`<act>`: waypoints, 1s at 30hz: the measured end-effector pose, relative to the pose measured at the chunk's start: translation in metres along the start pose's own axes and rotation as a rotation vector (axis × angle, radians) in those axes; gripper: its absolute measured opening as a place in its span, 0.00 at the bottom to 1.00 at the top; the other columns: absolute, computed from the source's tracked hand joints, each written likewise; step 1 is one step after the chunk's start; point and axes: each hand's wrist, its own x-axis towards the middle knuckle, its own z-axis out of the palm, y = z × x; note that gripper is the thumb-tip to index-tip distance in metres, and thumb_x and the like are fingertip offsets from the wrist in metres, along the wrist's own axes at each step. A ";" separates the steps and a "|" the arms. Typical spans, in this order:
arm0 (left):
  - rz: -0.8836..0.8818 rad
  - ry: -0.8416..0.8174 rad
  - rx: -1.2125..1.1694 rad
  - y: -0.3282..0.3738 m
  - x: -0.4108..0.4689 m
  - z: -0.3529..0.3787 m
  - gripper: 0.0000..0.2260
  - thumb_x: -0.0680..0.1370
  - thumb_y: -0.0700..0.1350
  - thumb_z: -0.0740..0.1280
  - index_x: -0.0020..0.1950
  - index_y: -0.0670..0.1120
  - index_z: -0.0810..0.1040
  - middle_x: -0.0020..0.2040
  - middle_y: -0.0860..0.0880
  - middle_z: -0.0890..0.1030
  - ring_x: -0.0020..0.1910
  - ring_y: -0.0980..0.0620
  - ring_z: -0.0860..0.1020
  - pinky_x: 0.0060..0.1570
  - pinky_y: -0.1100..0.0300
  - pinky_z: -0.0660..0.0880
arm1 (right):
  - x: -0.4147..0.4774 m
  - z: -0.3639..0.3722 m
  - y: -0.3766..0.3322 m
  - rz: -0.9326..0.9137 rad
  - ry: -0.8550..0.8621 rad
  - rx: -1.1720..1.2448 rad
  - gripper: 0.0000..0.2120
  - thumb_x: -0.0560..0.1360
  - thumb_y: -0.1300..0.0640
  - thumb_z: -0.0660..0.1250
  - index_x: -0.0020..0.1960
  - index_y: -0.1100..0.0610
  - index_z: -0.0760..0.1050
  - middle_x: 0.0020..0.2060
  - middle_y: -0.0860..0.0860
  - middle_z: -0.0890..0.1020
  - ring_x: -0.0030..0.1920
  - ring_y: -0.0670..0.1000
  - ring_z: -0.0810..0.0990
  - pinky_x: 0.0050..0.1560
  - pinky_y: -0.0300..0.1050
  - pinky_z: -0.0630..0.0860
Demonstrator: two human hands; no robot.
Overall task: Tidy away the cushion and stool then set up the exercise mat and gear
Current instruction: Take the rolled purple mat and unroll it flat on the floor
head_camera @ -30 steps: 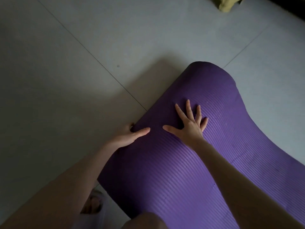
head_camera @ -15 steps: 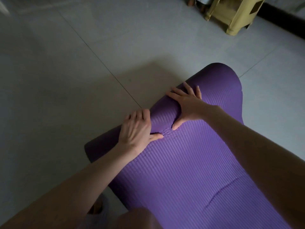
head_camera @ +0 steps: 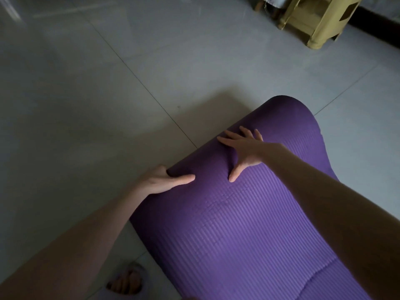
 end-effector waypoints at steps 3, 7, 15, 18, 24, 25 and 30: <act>0.022 0.017 0.088 -0.008 0.007 -0.001 0.29 0.60 0.72 0.70 0.49 0.51 0.80 0.47 0.52 0.81 0.51 0.49 0.79 0.48 0.59 0.73 | 0.013 -0.006 -0.011 -0.003 -0.047 -0.021 0.62 0.54 0.35 0.77 0.77 0.43 0.45 0.77 0.44 0.47 0.76 0.59 0.37 0.70 0.68 0.34; 0.148 0.363 0.388 -0.011 -0.003 0.020 0.41 0.58 0.75 0.66 0.54 0.42 0.75 0.51 0.45 0.80 0.52 0.43 0.79 0.47 0.54 0.74 | 0.024 -0.014 -0.031 -0.041 -0.082 -0.124 0.61 0.53 0.35 0.78 0.77 0.44 0.48 0.76 0.45 0.55 0.76 0.58 0.44 0.72 0.65 0.36; 0.315 0.708 0.730 -0.012 -0.031 0.035 0.37 0.59 0.76 0.58 0.36 0.41 0.71 0.31 0.43 0.76 0.30 0.44 0.76 0.33 0.54 0.72 | 0.014 -0.009 -0.036 -0.151 0.158 -0.155 0.47 0.49 0.31 0.76 0.63 0.49 0.68 0.58 0.45 0.73 0.62 0.52 0.66 0.69 0.58 0.57; 0.357 0.777 0.740 -0.004 -0.042 0.031 0.35 0.59 0.75 0.61 0.37 0.42 0.71 0.31 0.44 0.75 0.30 0.45 0.75 0.33 0.54 0.71 | -0.006 -0.006 -0.033 -0.159 0.310 -0.224 0.43 0.52 0.29 0.74 0.60 0.51 0.71 0.55 0.46 0.74 0.59 0.51 0.68 0.67 0.55 0.60; 0.442 0.915 0.771 -0.008 -0.063 0.032 0.39 0.62 0.73 0.61 0.52 0.39 0.74 0.42 0.43 0.76 0.39 0.43 0.75 0.40 0.50 0.71 | -0.038 0.012 -0.021 -0.235 0.732 -0.252 0.44 0.50 0.32 0.75 0.57 0.58 0.76 0.51 0.52 0.79 0.55 0.58 0.76 0.65 0.60 0.65; 0.432 0.893 0.783 -0.014 -0.063 0.035 0.40 0.64 0.73 0.59 0.56 0.39 0.74 0.44 0.42 0.76 0.42 0.43 0.75 0.41 0.49 0.72 | -0.039 0.014 -0.021 -0.215 0.640 -0.234 0.47 0.52 0.32 0.75 0.63 0.57 0.72 0.58 0.52 0.77 0.61 0.58 0.73 0.69 0.61 0.58; 0.380 0.636 0.868 -0.033 -0.050 0.045 0.42 0.71 0.72 0.49 0.66 0.39 0.73 0.53 0.39 0.77 0.49 0.41 0.77 0.44 0.44 0.75 | -0.026 0.028 -0.016 -0.137 0.196 -0.222 0.60 0.61 0.30 0.70 0.77 0.51 0.37 0.78 0.48 0.42 0.77 0.51 0.40 0.72 0.66 0.36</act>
